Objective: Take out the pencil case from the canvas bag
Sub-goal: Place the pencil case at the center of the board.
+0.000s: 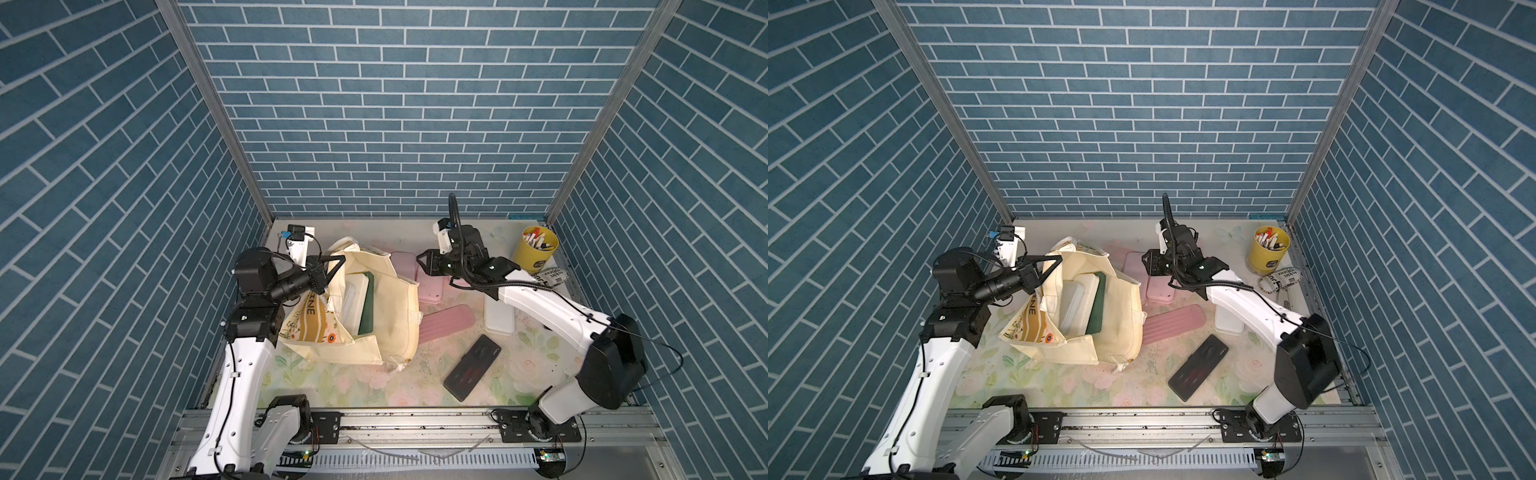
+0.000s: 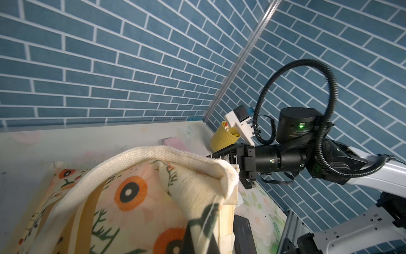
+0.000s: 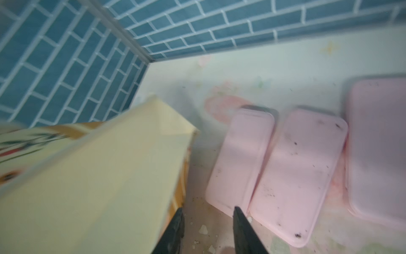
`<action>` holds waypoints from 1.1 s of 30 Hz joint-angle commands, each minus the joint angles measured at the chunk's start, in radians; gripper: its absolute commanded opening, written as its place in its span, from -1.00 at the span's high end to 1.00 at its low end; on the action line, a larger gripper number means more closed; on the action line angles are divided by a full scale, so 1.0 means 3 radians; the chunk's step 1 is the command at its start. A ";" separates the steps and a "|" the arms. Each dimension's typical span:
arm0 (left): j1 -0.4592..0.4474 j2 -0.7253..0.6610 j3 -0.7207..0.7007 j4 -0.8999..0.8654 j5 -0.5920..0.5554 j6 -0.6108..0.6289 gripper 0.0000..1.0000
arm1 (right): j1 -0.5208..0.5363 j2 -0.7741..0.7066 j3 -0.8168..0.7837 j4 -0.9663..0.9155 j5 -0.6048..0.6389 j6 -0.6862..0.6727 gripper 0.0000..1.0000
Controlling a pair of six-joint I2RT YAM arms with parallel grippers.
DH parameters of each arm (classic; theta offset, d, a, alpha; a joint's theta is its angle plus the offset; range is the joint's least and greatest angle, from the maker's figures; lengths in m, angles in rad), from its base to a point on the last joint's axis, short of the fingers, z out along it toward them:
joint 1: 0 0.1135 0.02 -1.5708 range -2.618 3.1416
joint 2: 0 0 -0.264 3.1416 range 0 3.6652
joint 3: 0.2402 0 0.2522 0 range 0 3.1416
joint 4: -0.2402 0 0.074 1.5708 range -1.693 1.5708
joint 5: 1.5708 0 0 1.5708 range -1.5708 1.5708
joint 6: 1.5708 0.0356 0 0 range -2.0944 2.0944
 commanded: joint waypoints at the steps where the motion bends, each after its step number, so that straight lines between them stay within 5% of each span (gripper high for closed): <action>1: 0.0016 -0.0078 -0.0093 0.0807 0.0530 -0.0006 1.00 | 0.0321 -0.0354 -0.0362 0.0437 -0.0192 -0.1039 0.25; 8: 0.0016 -0.0082 -0.0426 0.1153 0.0698 -0.0026 1.00 | 0.0830 -0.0718 -0.0618 0.0287 -0.0147 -0.1721 0.31; 18: 0.0016 -0.0018 -0.0481 0.1479 0.0664 -0.0214 1.00 | 0.1431 -0.1032 -0.0908 0.0628 0.0062 -0.0849 0.39; 24: 0.0010 -0.0025 -0.0522 0.1616 0.0514 -0.0275 1.00 | 0.1603 -0.0568 -0.0533 0.0477 0.0301 -0.0587 0.37; 33: 0.0000 0.0105 -0.0890 0.3058 0.0535 -0.1114 1.00 | 0.1512 0.0390 0.0229 0.0078 0.0846 0.0004 0.37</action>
